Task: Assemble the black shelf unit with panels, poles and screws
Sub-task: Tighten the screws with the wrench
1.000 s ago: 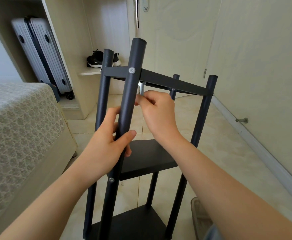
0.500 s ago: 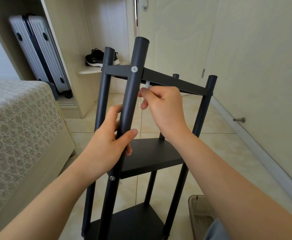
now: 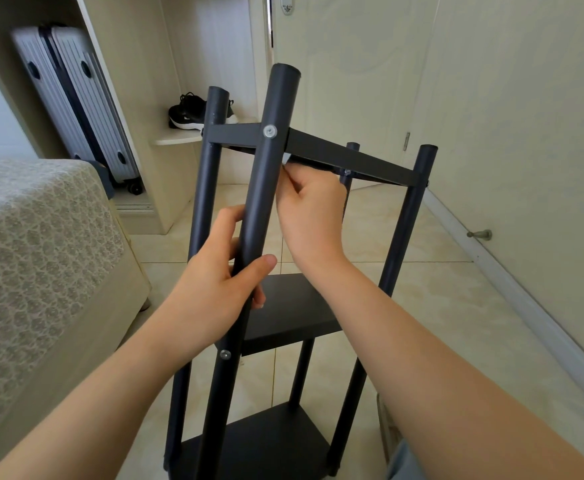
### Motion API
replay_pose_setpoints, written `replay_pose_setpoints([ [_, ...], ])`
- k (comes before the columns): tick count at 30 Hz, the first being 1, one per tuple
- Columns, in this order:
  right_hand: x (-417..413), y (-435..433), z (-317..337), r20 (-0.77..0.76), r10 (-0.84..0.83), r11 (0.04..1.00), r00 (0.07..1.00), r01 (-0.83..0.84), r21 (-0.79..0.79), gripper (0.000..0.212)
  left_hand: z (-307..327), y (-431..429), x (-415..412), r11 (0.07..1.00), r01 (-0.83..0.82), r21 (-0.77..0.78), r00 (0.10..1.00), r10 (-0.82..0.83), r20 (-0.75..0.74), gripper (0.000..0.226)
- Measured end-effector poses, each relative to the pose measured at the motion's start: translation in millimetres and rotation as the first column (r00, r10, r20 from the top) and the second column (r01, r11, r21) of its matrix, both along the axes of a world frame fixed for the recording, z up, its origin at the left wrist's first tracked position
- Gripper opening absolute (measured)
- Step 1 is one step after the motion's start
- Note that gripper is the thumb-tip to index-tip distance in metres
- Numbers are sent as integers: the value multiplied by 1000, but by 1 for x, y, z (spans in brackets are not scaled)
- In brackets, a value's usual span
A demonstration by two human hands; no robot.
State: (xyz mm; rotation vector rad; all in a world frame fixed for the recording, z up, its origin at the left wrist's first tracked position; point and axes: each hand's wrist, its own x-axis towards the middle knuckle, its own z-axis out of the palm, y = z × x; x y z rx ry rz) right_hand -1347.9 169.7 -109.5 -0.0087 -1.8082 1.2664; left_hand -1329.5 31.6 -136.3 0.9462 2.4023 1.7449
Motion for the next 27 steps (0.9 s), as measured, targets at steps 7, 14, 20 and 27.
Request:
replay_pose_setpoints([
  [7, -16, -4, -4, -50, -3, 999, 999, 1, -41, 33, -1, -3, -4, 1000, 5, 6, 1000, -5, 1, 45],
  [14, -7, 4, -9, 69, 75, 997, 995, -76, 19, 37, 2, -4, -4, 1000, -19, 5, 1000, 19, -13, 47],
  [20, 22, 15, -14, 194, 74, 990, 978, -95, 105, 30, 3, -1, -6, 999, -47, 26, 999, 46, 19, 51],
  [27, 53, 22, 4, 151, 110, 993, 982, -115, 25, 20, 3, 6, -3, 994, -63, 88, 994, 56, 89, 48],
])
